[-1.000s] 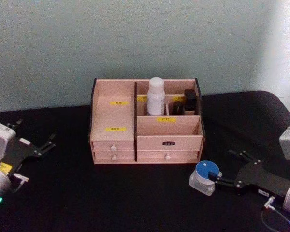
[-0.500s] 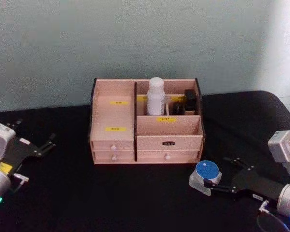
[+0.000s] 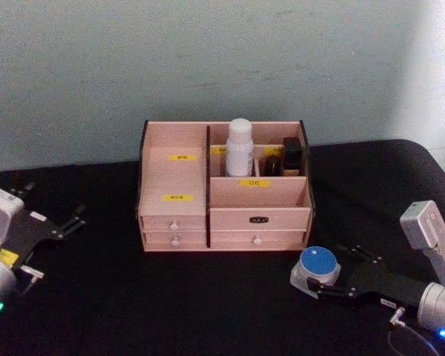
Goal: Pick up the facial cleanser and watermelon frost from the table and place them into the tiered storage box.
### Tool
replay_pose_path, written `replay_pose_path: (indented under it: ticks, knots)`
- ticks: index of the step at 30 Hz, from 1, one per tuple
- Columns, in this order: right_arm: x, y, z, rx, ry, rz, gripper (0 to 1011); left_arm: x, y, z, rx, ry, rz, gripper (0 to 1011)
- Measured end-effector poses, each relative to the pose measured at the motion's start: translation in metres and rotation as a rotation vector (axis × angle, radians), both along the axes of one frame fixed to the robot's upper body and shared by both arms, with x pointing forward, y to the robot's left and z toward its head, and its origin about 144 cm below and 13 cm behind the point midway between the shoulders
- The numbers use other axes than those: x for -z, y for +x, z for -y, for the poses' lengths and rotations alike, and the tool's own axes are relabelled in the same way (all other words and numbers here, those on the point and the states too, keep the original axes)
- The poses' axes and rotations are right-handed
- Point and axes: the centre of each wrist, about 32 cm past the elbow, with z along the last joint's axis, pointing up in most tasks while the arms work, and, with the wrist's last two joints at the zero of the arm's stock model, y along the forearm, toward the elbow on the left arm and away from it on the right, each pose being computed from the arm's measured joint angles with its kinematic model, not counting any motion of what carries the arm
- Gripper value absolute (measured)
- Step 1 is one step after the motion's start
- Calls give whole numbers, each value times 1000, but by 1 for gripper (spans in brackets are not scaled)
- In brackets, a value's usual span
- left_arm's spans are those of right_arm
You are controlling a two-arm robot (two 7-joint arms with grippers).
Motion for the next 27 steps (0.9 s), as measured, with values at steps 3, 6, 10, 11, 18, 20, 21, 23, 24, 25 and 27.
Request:
replay_pose_path:
  ticks: [3, 6, 10, 11, 18, 20, 21, 23, 24, 25, 27]
  knots:
    - [1, 2, 0, -3, 0, -5, 1000, 0, 0, 0, 0, 0, 0, 1001]
    - [1, 3, -1, -5, 0, -7, 1000, 0, 0, 0, 0, 0, 0, 1001]
    - [2, 5, -1, -7, 1, -10, 1000, 0, 0, 0, 0, 0, 0, 1001]
    - [2, 5, -1, -7, 1, -11, 1000, 0, 0, 0, 0, 0, 0, 1001]
    - [3, 8, -2, -10, 3, -16, 1000, 0, 0, 0, 0, 0, 0, 1001]
    - [3, 9, -2, -10, 4, -18, 1000, 0, 0, 0, 0, 0, 0, 1001]
    - [3, 9, -2, -10, 4, -19, 1000, 0, 0, 0, 0, 0, 0, 1001]
    - [3, 9, -2, -10, 4, -20, 1000, 0, 0, 0, 0, 0, 0, 1001]
    - [3, 10, -2, -11, 5, -21, 1000, 0, 0, 0, 0, 0, 0, 1001]
    - [3, 10, -2, -11, 5, -21, 1000, 0, 0, 0, 0, 0, 0, 1001]
    - [4, 11, -2, -12, 5, -23, 1000, 0, 0, 0, 0, 0, 0, 1001]
